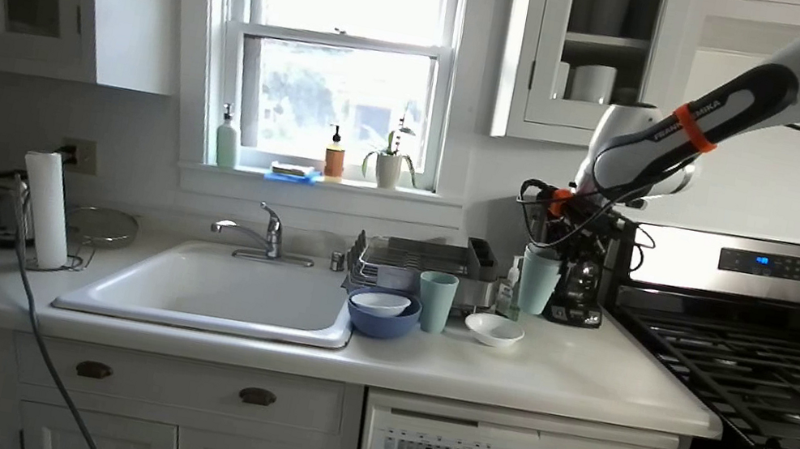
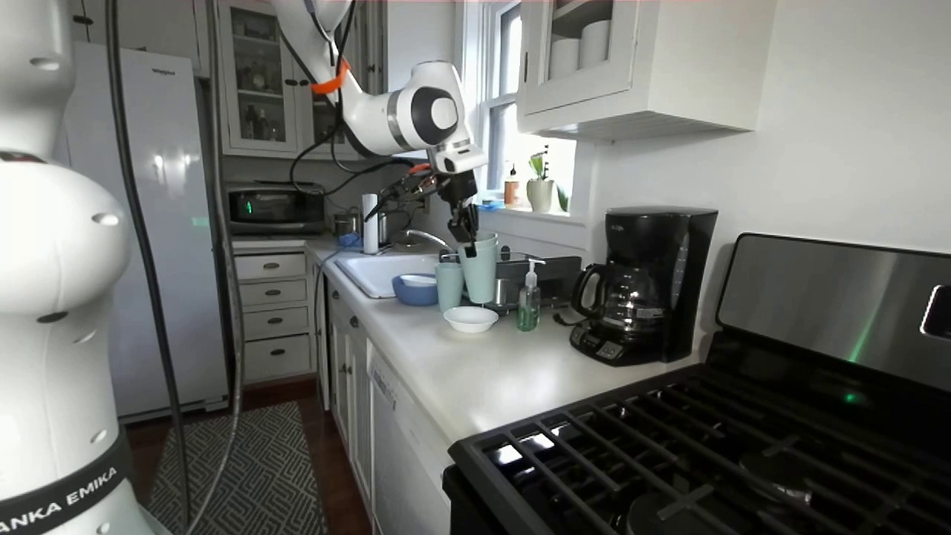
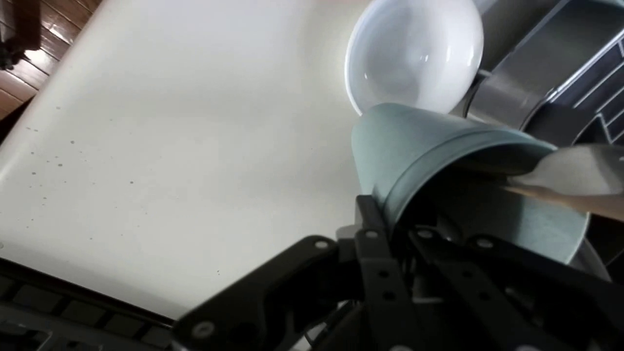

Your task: Pick up the two stacked cups and put them in the white bowl

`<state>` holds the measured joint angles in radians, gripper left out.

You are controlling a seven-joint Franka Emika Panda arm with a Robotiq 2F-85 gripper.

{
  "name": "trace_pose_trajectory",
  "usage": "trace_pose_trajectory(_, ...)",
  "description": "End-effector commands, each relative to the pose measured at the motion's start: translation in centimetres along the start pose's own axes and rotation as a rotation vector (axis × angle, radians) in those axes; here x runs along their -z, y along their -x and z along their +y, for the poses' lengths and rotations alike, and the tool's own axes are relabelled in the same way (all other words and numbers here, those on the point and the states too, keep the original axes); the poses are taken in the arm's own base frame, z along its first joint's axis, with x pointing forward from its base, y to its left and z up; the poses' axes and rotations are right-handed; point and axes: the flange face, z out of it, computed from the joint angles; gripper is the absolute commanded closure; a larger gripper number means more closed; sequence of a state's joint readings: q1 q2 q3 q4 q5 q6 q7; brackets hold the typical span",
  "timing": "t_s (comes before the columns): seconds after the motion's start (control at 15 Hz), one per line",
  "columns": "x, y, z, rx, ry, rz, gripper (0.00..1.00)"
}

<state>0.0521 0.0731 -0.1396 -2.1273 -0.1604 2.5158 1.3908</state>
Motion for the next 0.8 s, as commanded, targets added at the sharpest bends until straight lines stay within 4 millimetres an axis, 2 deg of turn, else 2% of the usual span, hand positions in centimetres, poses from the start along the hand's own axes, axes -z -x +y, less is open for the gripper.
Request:
trace_pose_trajectory(0.0, 1.4, 2.2, -0.5, 0.081, 0.013, -0.005, 0.95)
trace_pose_trajectory(0.33, -0.1, 3.8, -1.9, 0.117, 0.011, -0.024, 0.95)
trace_pose_trajectory(0.73, -2.8, 3.9, -3.4, 0.114, 0.03, -0.027, 0.95)
